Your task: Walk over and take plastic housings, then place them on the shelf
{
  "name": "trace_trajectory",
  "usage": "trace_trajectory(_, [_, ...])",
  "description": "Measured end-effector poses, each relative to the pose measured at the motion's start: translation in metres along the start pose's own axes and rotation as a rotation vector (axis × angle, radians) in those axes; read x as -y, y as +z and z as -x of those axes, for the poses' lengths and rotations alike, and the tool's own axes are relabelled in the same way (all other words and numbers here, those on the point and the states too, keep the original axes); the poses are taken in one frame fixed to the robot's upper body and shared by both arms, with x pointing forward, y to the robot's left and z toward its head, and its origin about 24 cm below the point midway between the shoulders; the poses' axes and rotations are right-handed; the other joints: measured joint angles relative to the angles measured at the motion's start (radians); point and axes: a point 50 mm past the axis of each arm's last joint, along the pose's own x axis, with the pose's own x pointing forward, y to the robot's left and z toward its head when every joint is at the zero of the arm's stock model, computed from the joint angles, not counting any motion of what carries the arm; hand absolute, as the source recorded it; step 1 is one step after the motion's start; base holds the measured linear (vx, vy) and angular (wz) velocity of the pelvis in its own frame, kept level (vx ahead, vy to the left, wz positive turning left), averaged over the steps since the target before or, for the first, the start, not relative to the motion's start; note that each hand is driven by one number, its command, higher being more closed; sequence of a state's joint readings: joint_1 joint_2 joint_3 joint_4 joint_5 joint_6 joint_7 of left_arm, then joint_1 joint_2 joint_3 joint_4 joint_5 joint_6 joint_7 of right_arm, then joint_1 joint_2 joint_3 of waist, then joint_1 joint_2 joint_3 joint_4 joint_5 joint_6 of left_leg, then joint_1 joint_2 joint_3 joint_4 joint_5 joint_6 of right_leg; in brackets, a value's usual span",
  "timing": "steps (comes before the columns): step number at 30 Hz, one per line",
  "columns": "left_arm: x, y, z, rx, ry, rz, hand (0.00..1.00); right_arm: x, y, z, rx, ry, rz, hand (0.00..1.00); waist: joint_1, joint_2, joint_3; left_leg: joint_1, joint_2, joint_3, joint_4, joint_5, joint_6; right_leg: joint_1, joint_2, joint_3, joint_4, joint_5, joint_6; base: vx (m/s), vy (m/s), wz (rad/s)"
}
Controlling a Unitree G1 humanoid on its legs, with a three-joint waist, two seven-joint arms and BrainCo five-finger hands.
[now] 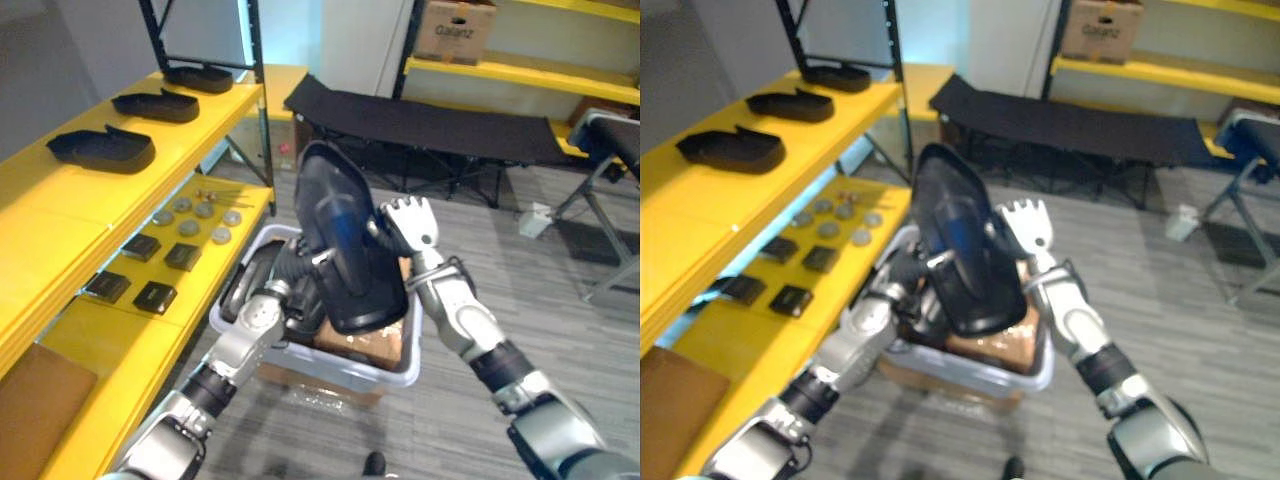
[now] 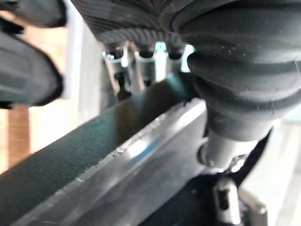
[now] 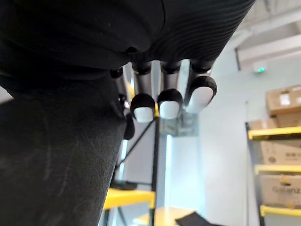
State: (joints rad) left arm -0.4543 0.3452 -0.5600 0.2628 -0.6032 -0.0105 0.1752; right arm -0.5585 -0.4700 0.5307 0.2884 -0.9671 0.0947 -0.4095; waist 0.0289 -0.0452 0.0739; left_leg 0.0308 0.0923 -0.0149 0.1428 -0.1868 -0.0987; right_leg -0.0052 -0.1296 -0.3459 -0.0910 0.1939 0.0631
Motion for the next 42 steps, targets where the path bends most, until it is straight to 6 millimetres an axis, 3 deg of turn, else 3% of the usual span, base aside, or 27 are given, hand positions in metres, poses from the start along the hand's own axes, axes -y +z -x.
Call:
trace_trajectory(8, [-0.001,-0.01,0.0,-0.099,-0.07,0.028,1.0,0.001,-0.001,0.0,0.053,0.021,0.05,1.0,-0.004,0.0,0.0,0.0,0.0,-0.001,-0.001,0.0,0.0,0.0,0.0,-0.003,0.0,0.0,0.0,0.0,0.0,0.0])
trace_trajectory(9, [-0.001,-0.011,0.001,-0.107,-0.071,0.034,0.0,0.001,0.0,0.0,0.058,0.023,0.052,1.0,-0.005,0.0,0.0,0.0,0.001,-0.001,-0.001,0.0,0.0,0.0,0.0,-0.003,0.0,0.0,0.0,0.0,0.0,0.0])
trace_trajectory(16, [0.003,-0.015,0.003,-0.151,-0.149,0.137,0.0,-0.001,-0.001,0.002,0.075,0.04,0.072,1.0,-0.006,-0.002,0.001,0.0,0.001,0.0,-0.003,0.0,0.0,0.0,0.001,-0.003,0.0,0.0,0.0,0.0,0.0,0.0])
trace_trajectory(31, [0.003,-0.005,0.001,-0.093,-0.144,0.046,0.0,-0.01,-0.01,0.015,0.009,0.082,0.044,1.0,-0.005,-0.007,0.004,0.003,0.001,-0.002,-0.011,0.001,0.001,0.001,0.001,-0.005,0.0,0.0,0.0,0.0,0.0,0.0])
trace_trajectory(32, [0.002,-0.004,0.001,-0.091,-0.143,0.041,1.0,-0.009,-0.01,0.015,0.006,0.078,0.04,1.0,-0.005,-0.007,0.004,0.003,0.001,-0.002,-0.011,0.001,0.001,0.001,0.001,-0.005,0.0,0.0,0.0,0.0,0.0,0.0])
trace_trajectory(42, [0.003,-0.001,-0.001,-0.08,-0.129,0.109,1.0,-0.001,-0.008,0.012,-0.014,0.009,0.01,1.0,-0.009,-0.007,0.004,0.003,0.001,-0.001,-0.011,0.001,0.001,0.001,0.001,-0.005,-0.001,0.0,0.0,0.0,0.0,0.0])
